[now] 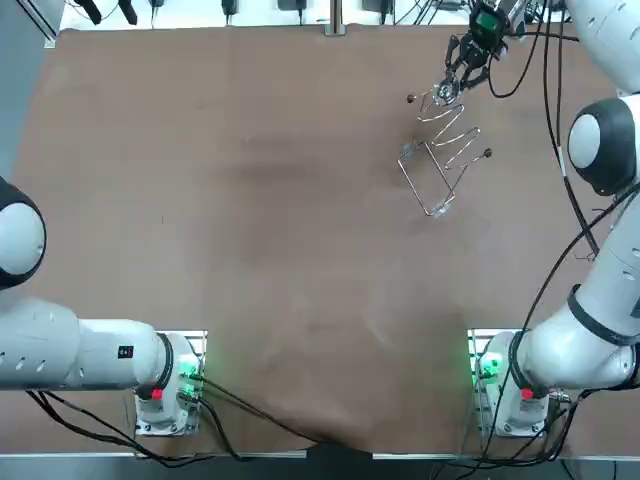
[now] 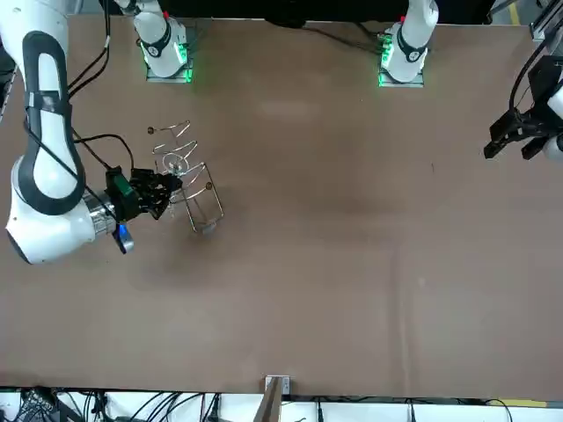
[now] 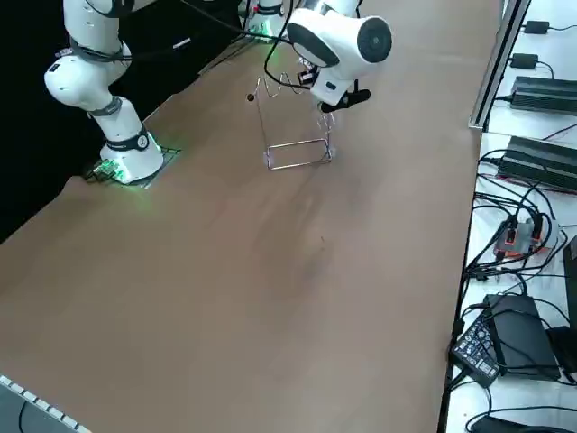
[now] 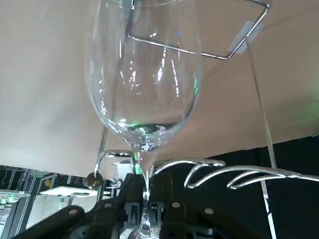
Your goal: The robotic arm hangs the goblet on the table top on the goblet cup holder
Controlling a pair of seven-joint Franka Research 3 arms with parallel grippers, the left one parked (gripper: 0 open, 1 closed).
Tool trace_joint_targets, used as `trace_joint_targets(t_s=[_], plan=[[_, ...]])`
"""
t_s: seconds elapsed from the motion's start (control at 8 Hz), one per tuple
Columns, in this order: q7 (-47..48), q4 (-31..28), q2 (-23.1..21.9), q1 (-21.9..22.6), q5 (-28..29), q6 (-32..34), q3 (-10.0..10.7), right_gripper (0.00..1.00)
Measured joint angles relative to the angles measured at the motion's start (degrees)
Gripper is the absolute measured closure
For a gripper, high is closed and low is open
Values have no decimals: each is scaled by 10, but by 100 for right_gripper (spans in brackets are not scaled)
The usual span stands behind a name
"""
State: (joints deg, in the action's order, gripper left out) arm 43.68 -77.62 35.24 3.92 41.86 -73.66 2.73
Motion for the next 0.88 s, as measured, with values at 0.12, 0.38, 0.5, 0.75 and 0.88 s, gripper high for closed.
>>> trace_joint_targets(t_s=[0.12,0.38,0.5,0.75,0.88], plan=[[0,0,3,2,1,0,0,91],[1,0,5,2,1,0,0,91],[1,0,6,2,1,0,0,90],[1,0,12,2,5,-2,0,84],[1,0,15,2,10,-3,0,81]])
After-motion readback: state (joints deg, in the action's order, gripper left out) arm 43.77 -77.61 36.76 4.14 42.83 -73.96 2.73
